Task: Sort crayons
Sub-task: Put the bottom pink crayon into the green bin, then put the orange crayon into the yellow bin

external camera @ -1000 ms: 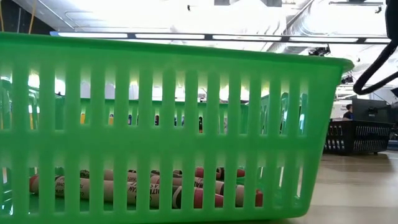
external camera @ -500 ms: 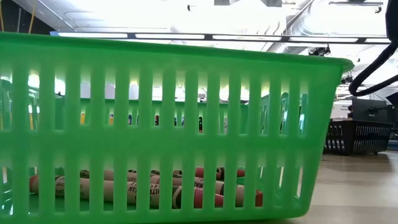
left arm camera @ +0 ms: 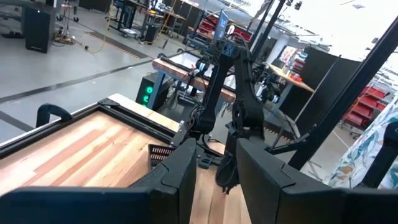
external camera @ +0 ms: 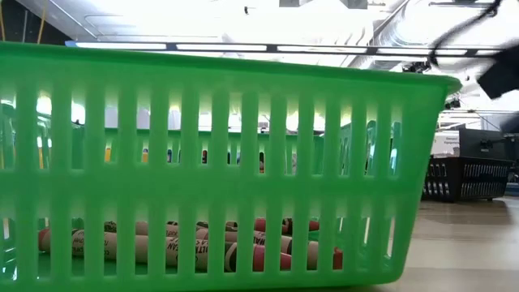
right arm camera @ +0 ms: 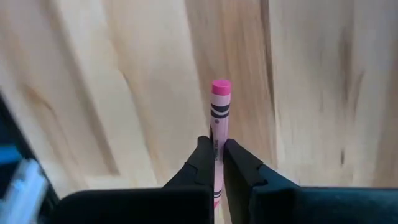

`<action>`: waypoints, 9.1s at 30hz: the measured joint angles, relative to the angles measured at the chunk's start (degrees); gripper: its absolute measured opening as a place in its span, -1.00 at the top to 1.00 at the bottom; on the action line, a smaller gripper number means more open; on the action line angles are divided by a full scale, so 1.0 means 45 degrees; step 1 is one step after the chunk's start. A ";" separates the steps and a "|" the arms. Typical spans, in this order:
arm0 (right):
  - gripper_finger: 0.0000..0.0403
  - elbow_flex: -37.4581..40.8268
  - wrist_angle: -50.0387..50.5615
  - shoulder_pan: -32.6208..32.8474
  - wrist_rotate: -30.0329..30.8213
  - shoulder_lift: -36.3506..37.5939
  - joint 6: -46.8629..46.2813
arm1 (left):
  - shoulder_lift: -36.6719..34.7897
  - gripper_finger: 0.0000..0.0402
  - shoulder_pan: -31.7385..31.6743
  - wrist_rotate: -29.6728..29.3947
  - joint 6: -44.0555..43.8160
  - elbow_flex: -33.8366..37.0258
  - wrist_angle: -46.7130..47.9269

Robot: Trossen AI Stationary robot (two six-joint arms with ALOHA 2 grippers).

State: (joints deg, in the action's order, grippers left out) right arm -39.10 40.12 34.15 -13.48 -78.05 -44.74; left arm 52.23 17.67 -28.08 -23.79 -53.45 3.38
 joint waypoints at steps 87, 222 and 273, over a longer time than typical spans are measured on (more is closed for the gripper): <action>0.59 -1.4488 1.0357 -0.0383 0.7454 -0.7912 -0.0924 | 0.6114 0.49 -0.0534 0.4676 -0.2138 -0.0532 0.2887; 0.59 -0.7367 0.4592 -0.1049 0.8311 -0.1970 -0.6626 | 0.3645 1.00 -0.2308 0.5073 -0.4382 0.0308 1.4050; 0.59 -0.7367 0.1841 -0.5018 0.7622 -0.1970 -0.2796 | 0.3449 0.53 -0.6016 0.3631 -0.1013 -0.0743 1.0422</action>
State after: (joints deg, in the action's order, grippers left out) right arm -72.25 48.40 11.57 20.82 -86.91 -57.32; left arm 67.75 -9.40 -11.73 -28.35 -56.80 50.28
